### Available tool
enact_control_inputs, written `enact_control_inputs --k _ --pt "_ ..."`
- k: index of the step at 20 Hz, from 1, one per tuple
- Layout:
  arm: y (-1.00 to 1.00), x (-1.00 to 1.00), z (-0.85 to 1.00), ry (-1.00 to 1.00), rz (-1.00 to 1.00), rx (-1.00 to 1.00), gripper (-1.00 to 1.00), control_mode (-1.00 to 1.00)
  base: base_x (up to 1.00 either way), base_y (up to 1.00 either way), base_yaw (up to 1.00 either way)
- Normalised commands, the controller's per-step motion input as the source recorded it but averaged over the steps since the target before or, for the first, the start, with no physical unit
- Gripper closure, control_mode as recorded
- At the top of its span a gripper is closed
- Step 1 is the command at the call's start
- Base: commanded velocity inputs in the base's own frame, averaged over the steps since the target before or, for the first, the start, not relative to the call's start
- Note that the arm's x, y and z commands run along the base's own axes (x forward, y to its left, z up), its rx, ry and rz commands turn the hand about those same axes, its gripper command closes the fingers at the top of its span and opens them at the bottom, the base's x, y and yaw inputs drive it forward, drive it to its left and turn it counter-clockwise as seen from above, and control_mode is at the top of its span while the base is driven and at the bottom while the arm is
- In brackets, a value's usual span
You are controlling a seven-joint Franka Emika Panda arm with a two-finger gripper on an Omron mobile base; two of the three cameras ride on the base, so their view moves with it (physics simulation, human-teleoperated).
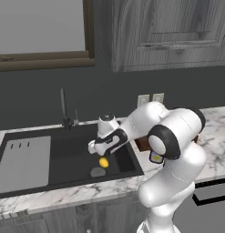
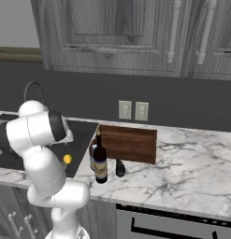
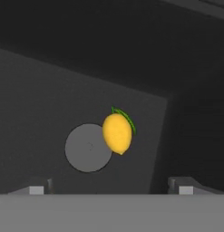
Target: Pick up all produce items and place them in the sink. Turn on the sink faucet to wash them. Then turn the sink off and put them in the tray.
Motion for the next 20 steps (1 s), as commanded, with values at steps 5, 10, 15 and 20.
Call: enact_control_inputs --k 5,10,15,20 --pt "0.0 -0.28 0.46 0.0 0.0 0.0 -1.0 -1.0 0.0 0.0 0.0" --pt "0.0 -0.37 0.37 0.0 0.0 0.0 -1.0 -1.0 0.0 0.0 0.0" --pt "-0.09 -0.51 0.29 0.0 -0.01 0.0 -1.0 -1.0 0.0 0.0 0.0" --pt "-0.25 -0.53 0.18 -0.01 -0.02 0.02 -1.0 -1.0 0.0 0.0 0.0"
